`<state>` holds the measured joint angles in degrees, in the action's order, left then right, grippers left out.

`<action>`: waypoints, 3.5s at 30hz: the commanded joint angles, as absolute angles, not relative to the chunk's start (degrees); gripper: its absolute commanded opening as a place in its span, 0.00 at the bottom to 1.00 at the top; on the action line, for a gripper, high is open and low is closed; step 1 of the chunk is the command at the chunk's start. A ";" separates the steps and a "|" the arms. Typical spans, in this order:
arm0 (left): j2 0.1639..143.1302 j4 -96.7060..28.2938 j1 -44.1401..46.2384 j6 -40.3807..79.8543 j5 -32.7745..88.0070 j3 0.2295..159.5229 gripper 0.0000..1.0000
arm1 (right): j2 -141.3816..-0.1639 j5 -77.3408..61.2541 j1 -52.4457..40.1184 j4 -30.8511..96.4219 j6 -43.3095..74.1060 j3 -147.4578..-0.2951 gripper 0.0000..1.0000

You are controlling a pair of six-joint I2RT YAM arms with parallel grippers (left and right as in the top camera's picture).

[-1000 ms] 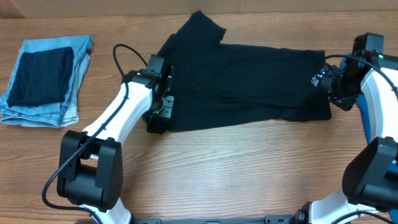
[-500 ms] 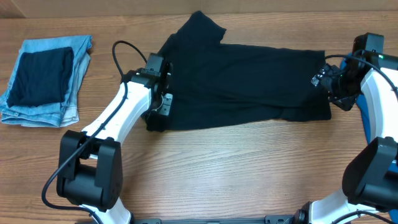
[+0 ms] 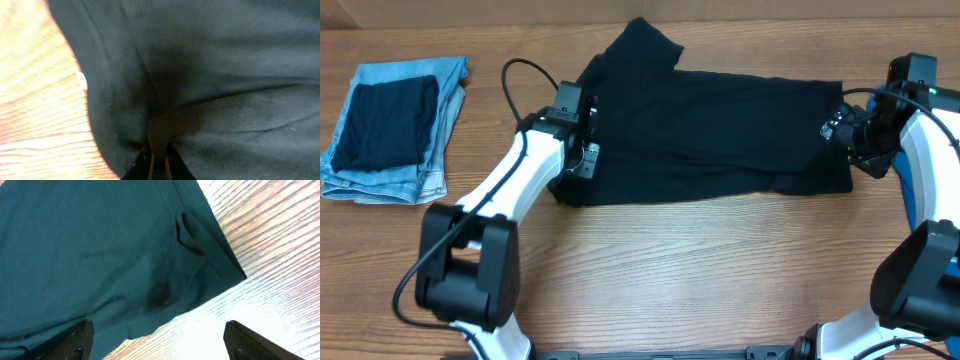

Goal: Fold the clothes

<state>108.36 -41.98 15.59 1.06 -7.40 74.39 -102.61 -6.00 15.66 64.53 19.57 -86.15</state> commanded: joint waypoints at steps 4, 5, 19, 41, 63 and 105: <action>115.02 -42.04 14.96 0.84 -8.54 73.97 0.35 | -102.13 -2.35 15.55 71.70 22.83 -87.39 0.82; 115.02 -41.91 14.96 0.84 -8.54 73.97 0.43 | -102.13 -0.60 15.55 72.64 23.73 -87.39 0.82; 112.27 -44.18 15.03 3.05 -7.86 79.59 0.63 | -102.15 -5.15 15.53 61.52 33.34 -80.27 0.73; 108.73 -46.04 15.00 3.44 -5.87 82.78 0.68 | -102.19 -7.81 15.49 47.79 36.60 -71.94 0.22; 108.71 -47.77 15.00 3.42 -6.24 82.78 0.71 | -101.67 -10.24 15.49 40.47 37.71 -67.85 0.04; 117.84 -55.18 11.66 17.02 13.21 93.41 0.81 | -106.00 -5.96 9.06 44.64 8.25 -77.25 0.56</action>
<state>113.75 -55.29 12.23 14.63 7.44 92.75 -107.61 -7.57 8.97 44.12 10.41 -76.14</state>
